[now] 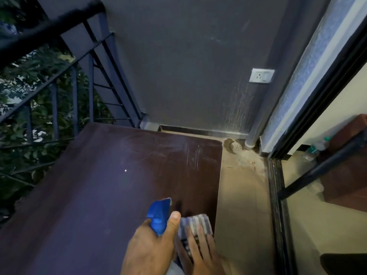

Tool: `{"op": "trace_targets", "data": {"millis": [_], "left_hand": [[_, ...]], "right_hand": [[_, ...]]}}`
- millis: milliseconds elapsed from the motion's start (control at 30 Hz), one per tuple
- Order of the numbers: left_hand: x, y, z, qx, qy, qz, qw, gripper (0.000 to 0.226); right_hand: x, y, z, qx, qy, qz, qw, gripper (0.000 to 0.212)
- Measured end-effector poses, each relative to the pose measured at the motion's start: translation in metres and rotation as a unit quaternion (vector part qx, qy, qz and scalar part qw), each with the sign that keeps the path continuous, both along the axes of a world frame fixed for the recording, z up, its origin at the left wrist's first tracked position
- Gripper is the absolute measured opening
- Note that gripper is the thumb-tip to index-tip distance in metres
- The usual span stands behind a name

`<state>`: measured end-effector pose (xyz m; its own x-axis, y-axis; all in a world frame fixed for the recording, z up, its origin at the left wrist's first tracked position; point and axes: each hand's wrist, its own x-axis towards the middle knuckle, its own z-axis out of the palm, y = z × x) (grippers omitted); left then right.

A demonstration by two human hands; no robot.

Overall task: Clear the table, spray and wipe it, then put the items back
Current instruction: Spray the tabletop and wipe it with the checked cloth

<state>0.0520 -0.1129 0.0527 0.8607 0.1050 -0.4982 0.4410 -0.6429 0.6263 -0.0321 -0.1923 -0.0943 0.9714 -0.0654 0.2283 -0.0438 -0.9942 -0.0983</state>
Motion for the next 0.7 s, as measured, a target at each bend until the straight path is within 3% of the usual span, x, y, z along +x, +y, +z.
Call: {"op": "trace_targets", "data": {"millis": [67, 100, 200, 300, 533, 700], "left_hand": [[0.013, -0.007, -0.002, 0.007, 0.015, 0.013, 1.0, 0.051], [0.019, -0.01, -0.003, 0.007, 0.017, 0.022, 1.0, 0.054], [0.034, -0.016, -0.007, 0.0, 0.009, 0.027, 1.0, 0.056], [0.048, -0.02, -0.013, -0.009, 0.024, 0.018, 0.999, 0.058], [0.072, -0.031, -0.025, 0.013, 0.022, 0.004, 1.0, 0.056], [0.095, -0.037, -0.025, 0.004, 0.021, -0.002, 1.0, 0.062]], "right_hand": [[0.008, -0.003, 0.011, 0.139, 0.071, -0.019, 0.988, 0.031], [0.014, -0.008, 0.014, 0.146, 0.075, -0.039, 0.986, 0.029], [0.034, -0.032, -0.001, 0.035, 0.039, -0.033, 0.998, 0.038], [0.079, -0.059, -0.006, 0.09, 0.129, -0.029, 0.987, 0.071], [0.224, -0.13, -0.003, 0.106, 0.146, -0.083, 0.98, 0.069], [0.198, -0.117, 0.001, 0.115, 0.154, -0.049, 0.98, 0.07]]}}
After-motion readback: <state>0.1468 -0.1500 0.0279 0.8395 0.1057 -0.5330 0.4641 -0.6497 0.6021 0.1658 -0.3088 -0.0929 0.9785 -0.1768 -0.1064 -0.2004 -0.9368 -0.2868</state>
